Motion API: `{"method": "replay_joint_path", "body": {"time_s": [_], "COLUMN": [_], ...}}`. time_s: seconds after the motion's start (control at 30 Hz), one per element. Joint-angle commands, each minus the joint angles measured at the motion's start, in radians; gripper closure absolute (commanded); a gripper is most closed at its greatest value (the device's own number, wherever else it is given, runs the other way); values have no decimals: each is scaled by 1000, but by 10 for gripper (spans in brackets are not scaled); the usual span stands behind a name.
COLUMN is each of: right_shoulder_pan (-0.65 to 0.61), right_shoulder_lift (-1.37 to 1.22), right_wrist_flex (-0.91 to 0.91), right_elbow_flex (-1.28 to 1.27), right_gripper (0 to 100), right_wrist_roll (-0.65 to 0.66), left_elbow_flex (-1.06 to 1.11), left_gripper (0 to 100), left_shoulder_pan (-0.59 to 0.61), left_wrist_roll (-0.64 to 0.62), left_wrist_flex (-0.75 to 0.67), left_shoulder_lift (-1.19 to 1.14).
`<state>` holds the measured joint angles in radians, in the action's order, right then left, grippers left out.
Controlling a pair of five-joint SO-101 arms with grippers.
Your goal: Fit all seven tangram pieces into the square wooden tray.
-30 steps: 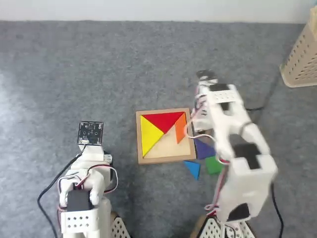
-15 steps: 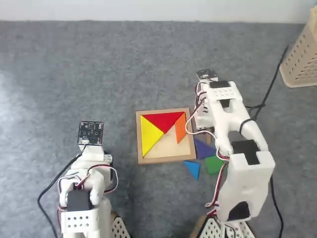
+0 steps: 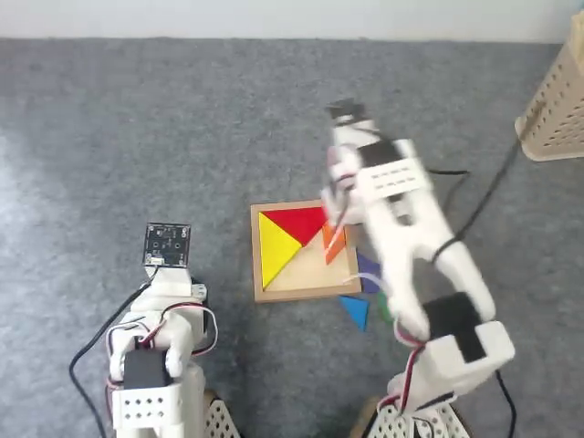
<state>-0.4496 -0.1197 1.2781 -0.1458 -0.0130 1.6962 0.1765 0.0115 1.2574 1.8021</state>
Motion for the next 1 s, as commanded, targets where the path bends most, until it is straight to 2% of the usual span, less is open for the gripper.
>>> {"method": "replay_joint_path", "body": {"time_s": [0.0, 0.1, 0.3, 0.63, 0.77, 0.97], "right_shoulder_pan": [-116, -148, -117, -99, -93, -61], "right_shoulder_lift": [19, -67, -176, -173, -153, -127], "right_wrist_flex": [-101, -145, -119, -110, -110, -110], "right_elbow_flex": [0, 6, 51, 49, 49, 49], "right_gripper": [991, 991, 991, 986, 946, 939], "right_wrist_roll": [-17, -51, -74, -71, -68, -66], "left_elbow_flex": [-12, -12, -12, -12, -12, -12], "left_gripper": [988, 988, 988, 988, 988, 988], "left_shoulder_pan": [3, 3, 3, 3, 3, 3], "left_wrist_roll": [-8, -8, -8, -8, -8, -8], "left_wrist_flex": [5, 5, 5, 5, 5, 5], "left_shoulder_lift": [17, 17, 17, 17, 17, 17]}}
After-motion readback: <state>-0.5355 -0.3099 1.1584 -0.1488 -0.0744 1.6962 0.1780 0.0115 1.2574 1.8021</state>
